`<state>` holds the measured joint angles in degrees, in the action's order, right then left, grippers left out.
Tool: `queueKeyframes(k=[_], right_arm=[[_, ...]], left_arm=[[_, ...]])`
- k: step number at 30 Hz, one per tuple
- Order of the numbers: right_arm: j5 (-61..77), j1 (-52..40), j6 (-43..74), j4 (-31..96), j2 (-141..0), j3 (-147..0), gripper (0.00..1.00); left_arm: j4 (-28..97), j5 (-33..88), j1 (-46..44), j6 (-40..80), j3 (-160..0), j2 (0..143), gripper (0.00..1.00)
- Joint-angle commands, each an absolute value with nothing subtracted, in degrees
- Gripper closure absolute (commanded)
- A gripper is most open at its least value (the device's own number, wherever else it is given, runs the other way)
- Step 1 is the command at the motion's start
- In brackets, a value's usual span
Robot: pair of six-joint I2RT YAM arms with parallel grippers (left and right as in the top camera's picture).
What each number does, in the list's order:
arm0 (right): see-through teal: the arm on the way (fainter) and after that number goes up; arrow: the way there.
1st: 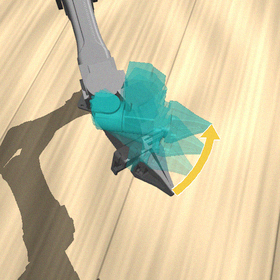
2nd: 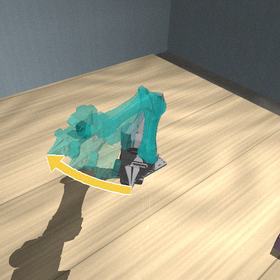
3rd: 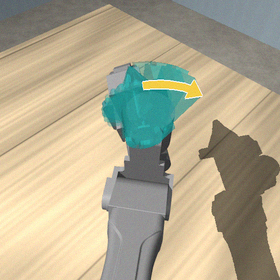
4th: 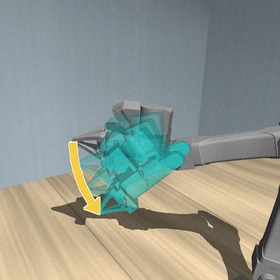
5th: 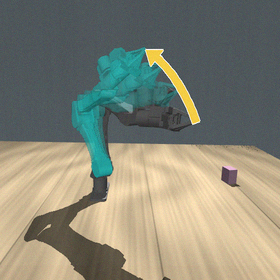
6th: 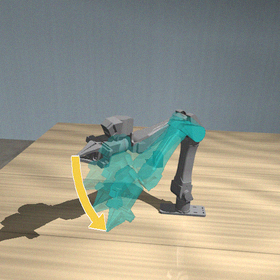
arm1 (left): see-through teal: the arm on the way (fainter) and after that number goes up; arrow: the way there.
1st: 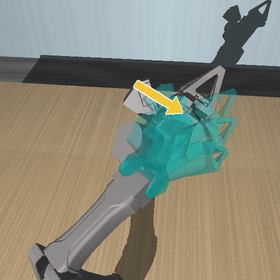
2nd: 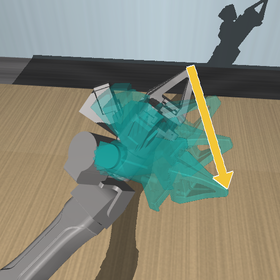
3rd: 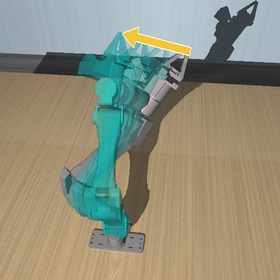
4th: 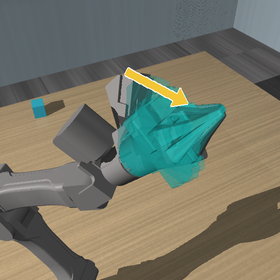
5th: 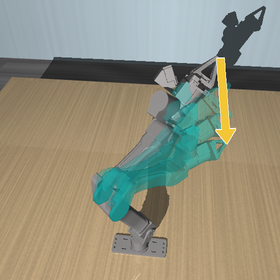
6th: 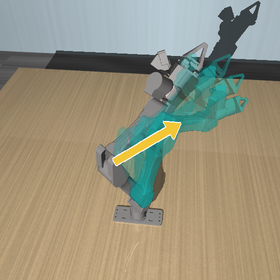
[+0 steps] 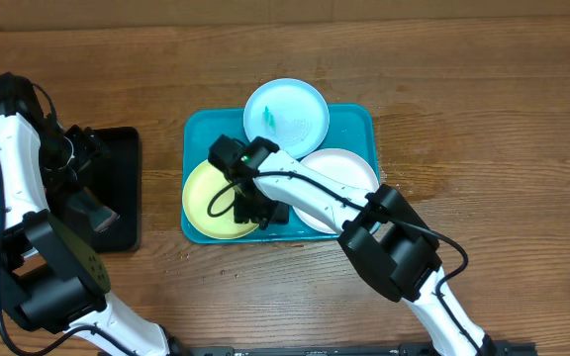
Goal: Clean dirty plates on tray and stack at the side
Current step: 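Reach the right gripper to the yellow plate rim, then grip the yellow plate rim with the right gripper and hold it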
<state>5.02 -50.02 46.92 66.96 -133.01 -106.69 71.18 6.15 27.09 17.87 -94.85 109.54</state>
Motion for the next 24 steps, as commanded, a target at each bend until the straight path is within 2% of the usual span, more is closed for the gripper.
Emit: queueKeyframes(k=[1, 5, 7, 9, 10, 12, 18, 21, 22, 24], right_arm=[[3.97, -49.47, 49.52, 64.73, -131.9, -103.55, 0.45], [3.86, -49.32, 45.52, 62.76, -131.9, -103.37, 0.6], [3.9, -48.86, 42.54, 62.02, -131.9, -103.61, 0.74], [3.9, -48.42, 38.81, 61.3, -131.9, -103.63, 0.92], [3.9, -48.05, 35.94, 60.86, -131.9, -103.63, 0.96], [3.9, -47.11, 30.7, 60.4, -131.9, -103.63, 0.96], [3.97, -44.47, 7.99, 59.13, -131.9, -103.63, 0.96], [3.99, -43.62, 1.63, 59.22, -131.9, -103.63, 0.96], [3.86, -43.38, 0.01, 59.48, -131.9, -103.61, 0.92], [3.46, -42.87, -0.54, 60.03, -131.9, -103.61, 0.7]], left_arm=[[71.33, 5.58, 26.98, 18.46, -94.48, 109.4, 0.22], [71.35, 5.58, 26.98, 18.44, -94.48, 109.4, 0.23], [71.37, 5.52, 26.98, 18.35, -94.48, 109.4, 0.29], [71.61, 5.52, 26.98, 17.98, -94.48, 109.4, 0.32], [71.81, 5.54, 26.98, 18.0, -94.48, 109.4, 0.33], [72.07, 5.52, 27.07, 18.0, -94.48, 109.4, 0.33], [71.64, 4.4, 27.07, 18.57, -93.91, 109.4, 0.17], [71.55, 3.6, 27.07, 18.92, -93.73, 109.4, 0.15], [71.59, 3.6, 27.07, 18.92, -93.73, 109.4, 0.14], [71.72, 3.6, 27.07, 18.9, -93.67, 109.4, 0.14]])
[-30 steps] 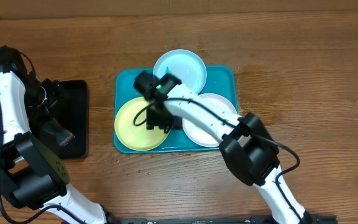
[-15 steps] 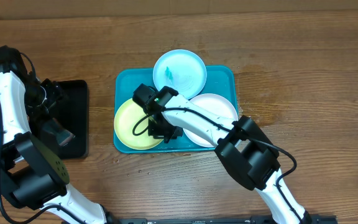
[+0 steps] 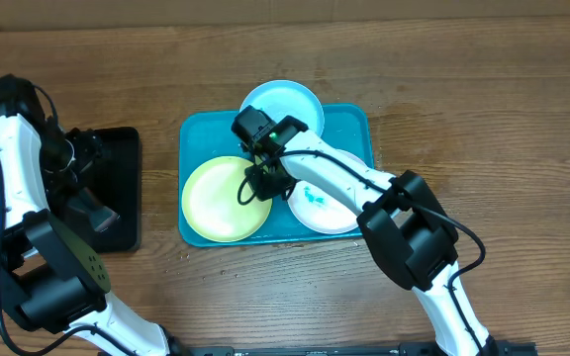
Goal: Clean dirty plates on tray and stack at the side
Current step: 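Grip the yellow plate rim with the right gripper and hold it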
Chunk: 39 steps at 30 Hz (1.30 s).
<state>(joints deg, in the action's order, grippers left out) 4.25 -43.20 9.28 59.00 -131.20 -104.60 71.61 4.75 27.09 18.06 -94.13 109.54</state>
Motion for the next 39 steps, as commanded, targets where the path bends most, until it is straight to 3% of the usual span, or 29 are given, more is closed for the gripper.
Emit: queueKeyframes(k=[1, 2, 3, 10, 17, 21, 23, 26, 30, 33, 39], right_arm=[[3.51, -42.61, 0.36, 60.27, -131.9, -103.61, 0.62], [3.51, -42.28, 3.01, 60.69, -131.9, -103.61, 0.47], [3.95, -42.04, 6.42, 61.47, -131.9, -103.61, 0.45], [18.37, -41.82, 21.47, 64.95, -131.9, -103.44, 0.46], [14.35, -44.91, 38.52, 61.95, -131.9, -101.6, 0.5], [12.36, -46.46, 42.11, 60.25, -131.9, -99.33, 0.5], [12.01, -46.65, 42.92, 59.13, -131.9, -98.63, 0.56], [10.09, -46.65, 42.68, 58.3, -131.9, -98.63, 0.73], [6.26, -46.04, 35.29, 57.69, -131.9, -98.65, 0.83], [4.97, -44.73, 26.81, 57.47, -131.9, -98.76, 0.96], [4.95, -41.67, 5.8, 57.67, -131.87, -100.25, 0.96]], left_arm=[[71.72, 3.6, 27.07, 18.9, -93.49, 109.4, 0.14], [71.72, 3.6, 27.07, 18.9, -93.23, 109.4, 0.14], [71.72, 3.57, 27.07, 18.9, -92.9, 109.4, 0.14], [68.03, 2.09, 27.07, 20.47, -87.02, 109.4, 0.14], [66.83, -1.1, 27.09, 22.15, -85.84, 109.4, 0.16], [66.81, -4.03, 27.09, 24.14, -85.49, 109.4, 0.16], [66.54, -4.62, 27.09, 25.26, -85.25, 109.4, 0.16], [65.32, -5.15, 27.09, 25.93, -85.06, 109.4, 0.16], [64.62, -5.13, 27.09, 25.91, -84.75, 109.4, 0.15], [64.66, -5.13, 27.09, 25.32, -84.66, 109.4, 0.15], [64.82, -5.08, 27.09, 24.43, -84.53, 109.4, 0.16]])
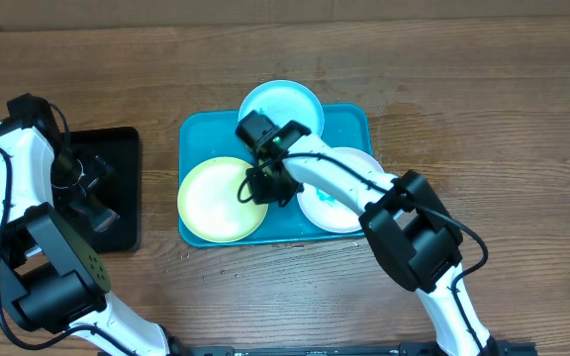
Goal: Clean dirty plates on tray and stack at the side
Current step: 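Grip the yellow plate rim with the right gripper and hold it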
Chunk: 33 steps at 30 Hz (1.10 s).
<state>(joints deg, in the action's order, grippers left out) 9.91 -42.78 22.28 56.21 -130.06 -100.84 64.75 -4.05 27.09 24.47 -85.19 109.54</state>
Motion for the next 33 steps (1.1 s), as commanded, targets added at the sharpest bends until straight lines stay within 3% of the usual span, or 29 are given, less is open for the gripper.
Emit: queueKeyframes(k=[1, 4, 5, 8, 22, 29, 33], right_arm=[[4.95, -41.34, 4.34, 58.0, -131.87, -100.9, 0.96], [4.73, -40.4, 2.31, 60.38, -131.87, -104.29, 0.89], [4.82, -40.14, 3.51, 62.74, -131.87, -107.09, 0.63], [5.96, -40.25, 9.41, 67.44, -131.87, -109.47, 0.33], [13.65, -41.15, 38.79, 64.95, -131.9, -99.66, 0.53], [13.63, -41.56, 38.06, 63.11, -131.9, -99.44, 0.93], [13.61, -41.5, 28.93, 60.64, -131.9, -100.68, 0.96]], left_arm=[[64.79, -5.08, 27.09, 24.43, -84.53, 109.4, 0.16], [64.82, -5.06, 27.09, 24.43, -84.53, 109.4, 0.16], [64.84, -5.06, 27.09, 24.43, -84.53, 109.4, 0.16], [64.84, -5.06, 27.09, 24.43, -84.53, 109.4, 0.15], [65.3, -4.89, 27.09, 24.43, -84.53, 109.4, 0.14], [65.32, -4.91, 27.09, 24.43, -84.53, 109.4, 0.2], [65.17, -4.91, 27.16, 24.43, -84.53, 109.4, 0.2]])
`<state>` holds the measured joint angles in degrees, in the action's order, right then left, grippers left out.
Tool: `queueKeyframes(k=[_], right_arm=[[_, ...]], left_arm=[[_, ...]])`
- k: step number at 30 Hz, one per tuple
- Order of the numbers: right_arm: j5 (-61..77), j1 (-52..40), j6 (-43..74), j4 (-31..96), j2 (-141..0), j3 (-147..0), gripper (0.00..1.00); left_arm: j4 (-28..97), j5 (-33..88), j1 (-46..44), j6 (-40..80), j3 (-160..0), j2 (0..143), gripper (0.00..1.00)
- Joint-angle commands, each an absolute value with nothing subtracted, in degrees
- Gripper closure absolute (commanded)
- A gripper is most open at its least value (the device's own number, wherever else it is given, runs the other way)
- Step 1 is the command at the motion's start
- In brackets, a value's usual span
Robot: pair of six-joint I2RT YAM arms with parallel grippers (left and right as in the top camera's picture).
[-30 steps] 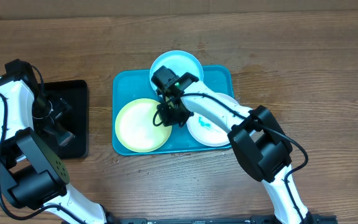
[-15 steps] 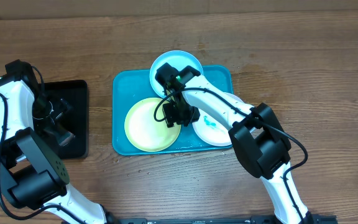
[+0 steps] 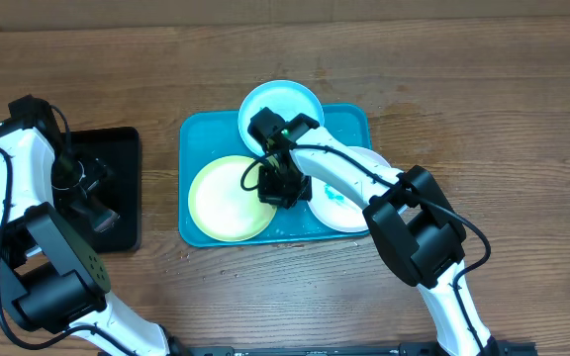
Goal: Clean dirty plates on tray and stack at the side
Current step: 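Grip the yellow plate rim with the right gripper and hold it, then grasp the sponge in the black tray with the left gripper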
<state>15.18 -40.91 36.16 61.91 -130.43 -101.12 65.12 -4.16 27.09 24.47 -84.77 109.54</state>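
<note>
A teal tray (image 3: 194, 138) holds three plates. A yellow-green plate (image 3: 224, 201) lies at its front left and a light blue plate (image 3: 295, 102) at the back, jutting over the far rim. A white plate (image 3: 347, 206) with teal smears lies at the right. My right gripper (image 3: 283, 188) hangs low between the yellow-green and white plates, over the yellow-green plate's right rim. Its fingers form a dark mass, so I cannot tell their state or whether they hold anything. My left gripper (image 3: 94, 205) is over a black tray (image 3: 122, 148) far left, and its jaws cannot be made out either.
The wooden table (image 3: 483, 119) stretches right of the teal tray and behind it. The right arm crosses over the white plate. The black tray lies near the table's left edge, with the left arm curving around it.
My right gripper has shifted a little to the right, toward the white plate. The yellow-green plate sits slightly further right in the tray. The left arm has not moved.
My right gripper was first over the yellow-green plate's front right part. Then it stood at the tray's middle, and teal smears showed on the white plate. It stayed near the middle while the left arm shifted slightly, and now sits nearer the white plate.
</note>
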Motion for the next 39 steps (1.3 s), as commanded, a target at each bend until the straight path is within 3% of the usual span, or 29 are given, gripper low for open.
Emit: queueKeyframes(k=[1, 6, 13, 16, 17, 19, 21, 29, 32, 33, 36, 39], right_arm=[[13.61, -41.5, 25.93, 60.23, -131.9, -101.21, 0.96], [12.01, -41.5, 5.37, 58.26, -131.9, -103.11, 0.96], [7.09, -41.5, -4.64, 57.04, -131.9, -103.18, 0.96], [6.9, -41.5, -4.82, 56.84, -131.9, -103.26, 0.96], [6.92, -41.5, -4.14, 56.97, -131.9, -103.26, 0.91], [7.01, -41.5, -1.45, 57.39, -131.9, -103.26, 0.73], [7.14, -41.5, 1.54, 58.19, -131.87, -103.26, 0.67], [10.81, -41.52, 6.83, 61.67, -131.87, -103.26, 0.66], [10.83, -41.52, 7.57, 62.52, -131.87, -103.26, 0.66], [10.81, -41.52, 7.75, 63.48, -131.87, -103.26, 0.65], [10.81, -41.52, 9.54, 65.25, -131.87, -103.26, 0.6], [10.79, -41.52, 12.36, 65.95, -131.87, -103.26, 0.52]], left_arm=[[65.06, -4.89, 27.27, 24.43, -84.51, 109.4, 0.2], [64.47, -4.47, 29.47, 24.43, -84.51, 109.4, 0.21], [61.82, -1.63, 31.53, 25.36, -82.28, 109.4, 0.2], [59.18, -1.04, 31.53, 26.24, -79.13, 109.4, 0.19], [57.95, -0.67, 31.53, 26.22, -77.93, 109.4, 0.19], [55.75, -0.1, 31.53, 26.22, -75.83, 109.4, 0.19], [53.23, 0.03, 31.53, 26.2, -74.0, 109.4, 0.18], [46.06, -0.01, 31.53, 26.2, -71.66, 109.4, 0.21], [44.86, -0.23, 31.53, 26.17, -71.66, 109.4, 0.28], [44.58, -0.4, 31.53, 26.2, -71.66, 109.4, 0.35], [44.53, -0.38, 31.53, 26.2, -71.66, 109.4, 0.43], [44.58, -0.4, 31.53, 26.17, -71.66, 109.4, 0.66]])
